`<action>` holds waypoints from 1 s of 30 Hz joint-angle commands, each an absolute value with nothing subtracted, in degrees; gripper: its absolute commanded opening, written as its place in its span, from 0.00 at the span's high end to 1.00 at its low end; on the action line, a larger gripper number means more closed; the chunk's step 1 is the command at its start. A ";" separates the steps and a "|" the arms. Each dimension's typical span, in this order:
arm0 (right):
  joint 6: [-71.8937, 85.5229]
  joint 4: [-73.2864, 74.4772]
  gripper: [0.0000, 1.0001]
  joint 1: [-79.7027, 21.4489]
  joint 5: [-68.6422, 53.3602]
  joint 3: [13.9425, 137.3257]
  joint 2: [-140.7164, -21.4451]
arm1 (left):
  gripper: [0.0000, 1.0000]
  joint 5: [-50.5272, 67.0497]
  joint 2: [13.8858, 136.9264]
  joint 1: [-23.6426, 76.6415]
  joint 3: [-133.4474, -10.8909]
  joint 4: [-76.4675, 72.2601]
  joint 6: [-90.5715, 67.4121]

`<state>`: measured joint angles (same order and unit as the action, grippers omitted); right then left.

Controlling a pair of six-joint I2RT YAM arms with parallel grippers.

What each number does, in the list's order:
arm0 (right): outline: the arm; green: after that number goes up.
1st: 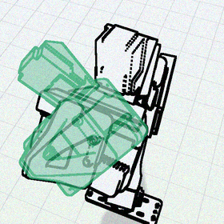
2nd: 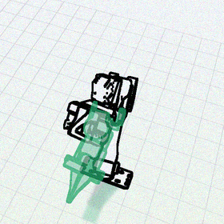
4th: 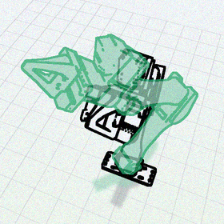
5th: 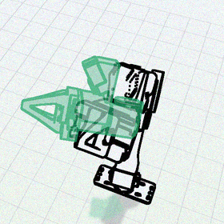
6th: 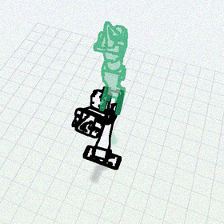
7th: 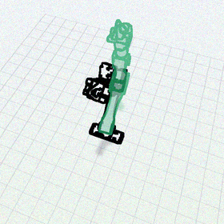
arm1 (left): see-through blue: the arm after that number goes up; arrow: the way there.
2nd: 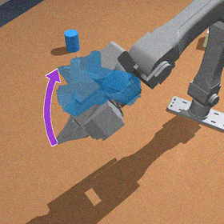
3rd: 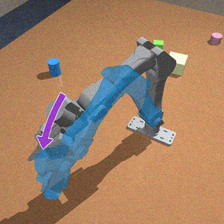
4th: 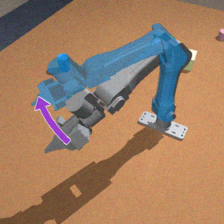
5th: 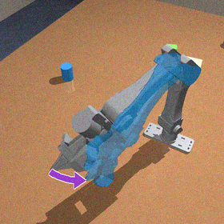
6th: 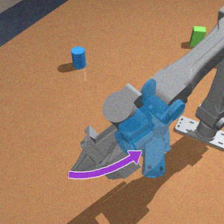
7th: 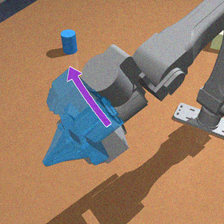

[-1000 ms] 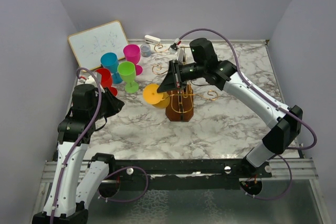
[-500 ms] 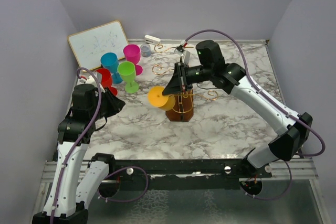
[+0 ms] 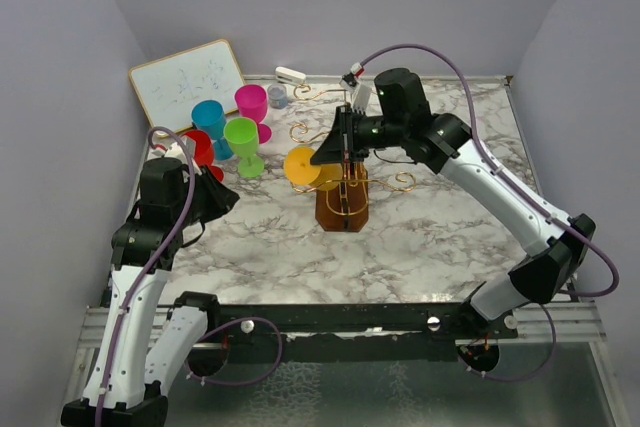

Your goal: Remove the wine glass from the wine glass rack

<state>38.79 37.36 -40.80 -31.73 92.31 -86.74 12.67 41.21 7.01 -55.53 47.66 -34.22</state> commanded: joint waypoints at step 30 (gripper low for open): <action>-16.65 9.98 0.99 -48.49 -49.75 86.93 -69.50 | 0.79 12.36 40.76 7.32 -62.96 49.54 -35.38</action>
